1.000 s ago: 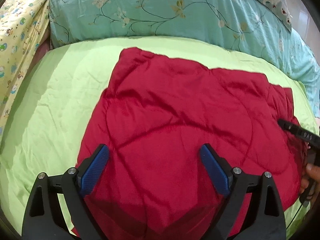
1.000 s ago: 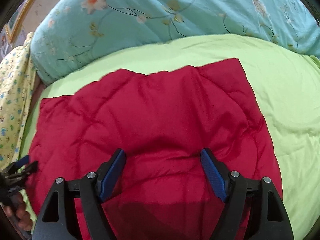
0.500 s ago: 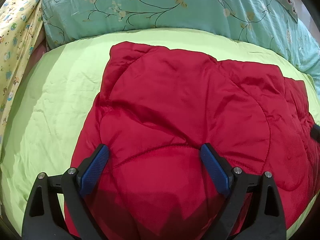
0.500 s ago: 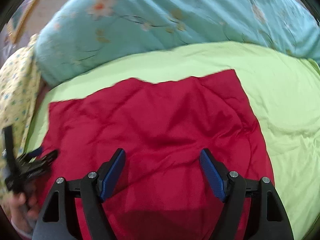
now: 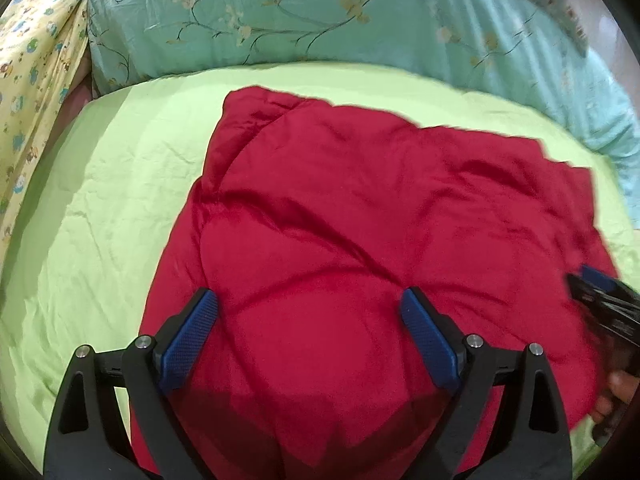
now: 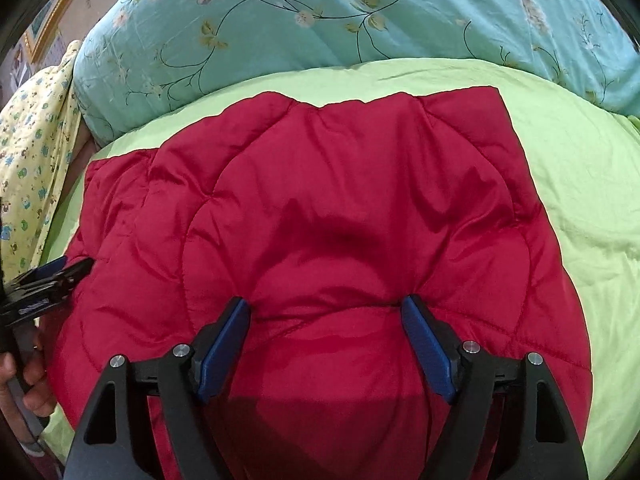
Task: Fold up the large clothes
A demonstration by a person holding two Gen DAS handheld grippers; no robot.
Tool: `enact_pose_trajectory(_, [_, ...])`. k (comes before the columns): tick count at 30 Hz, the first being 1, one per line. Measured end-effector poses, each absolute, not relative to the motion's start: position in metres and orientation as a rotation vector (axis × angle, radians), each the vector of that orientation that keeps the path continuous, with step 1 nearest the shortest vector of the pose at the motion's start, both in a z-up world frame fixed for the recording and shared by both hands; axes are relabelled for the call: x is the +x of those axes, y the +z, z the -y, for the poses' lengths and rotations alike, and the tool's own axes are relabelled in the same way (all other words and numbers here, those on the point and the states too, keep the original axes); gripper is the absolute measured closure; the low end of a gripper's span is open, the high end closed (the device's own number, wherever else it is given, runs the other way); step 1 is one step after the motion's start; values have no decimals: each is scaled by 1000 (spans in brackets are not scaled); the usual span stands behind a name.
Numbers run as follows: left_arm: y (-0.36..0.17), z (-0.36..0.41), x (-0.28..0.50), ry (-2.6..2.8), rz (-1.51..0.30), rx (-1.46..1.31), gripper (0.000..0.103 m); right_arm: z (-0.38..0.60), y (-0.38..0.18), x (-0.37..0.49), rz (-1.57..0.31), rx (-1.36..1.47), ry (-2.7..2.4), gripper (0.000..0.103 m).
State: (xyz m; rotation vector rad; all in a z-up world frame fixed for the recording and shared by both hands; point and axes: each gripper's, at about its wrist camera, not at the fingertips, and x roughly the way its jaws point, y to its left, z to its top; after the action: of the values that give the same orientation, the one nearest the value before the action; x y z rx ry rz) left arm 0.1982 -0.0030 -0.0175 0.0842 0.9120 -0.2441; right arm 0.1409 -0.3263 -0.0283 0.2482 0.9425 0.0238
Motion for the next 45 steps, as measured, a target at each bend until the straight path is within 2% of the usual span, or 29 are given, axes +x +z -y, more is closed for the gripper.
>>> enact_pose_trajectory(6, [-12, 5, 153, -318, -913, 77, 9, 326, -27, 140, -935, 258, 19, 24])
enact_pose_trajectory(13, [-23, 12, 151, -282, -923, 126, 8, 318, 13, 97, -874, 232, 29, 24])
enact_pose_trajectory(17, [-30, 17, 152, -278, -916, 139, 6, 320, -8, 88, -935, 210, 14, 24])
enact_pose_trajectory(22, [-38, 14, 158, -272, -914, 144, 0, 324, -26, 93, -911, 223, 0, 23])
enact_pose_trajectory(32, [-41, 15, 165, -259, -924, 146, 0, 323, -25, 96, -918, 232, -6, 22])
enact_pose_trajectory(37, [-40, 14, 165, -261, -925, 148, 0, 321, -4, 77, -866, 240, -25, 24])
enact_pose_trajectory(45, [-39, 15, 166, -256, -930, 153, 0, 324, -25, 82, -889, 246, -22, 22])
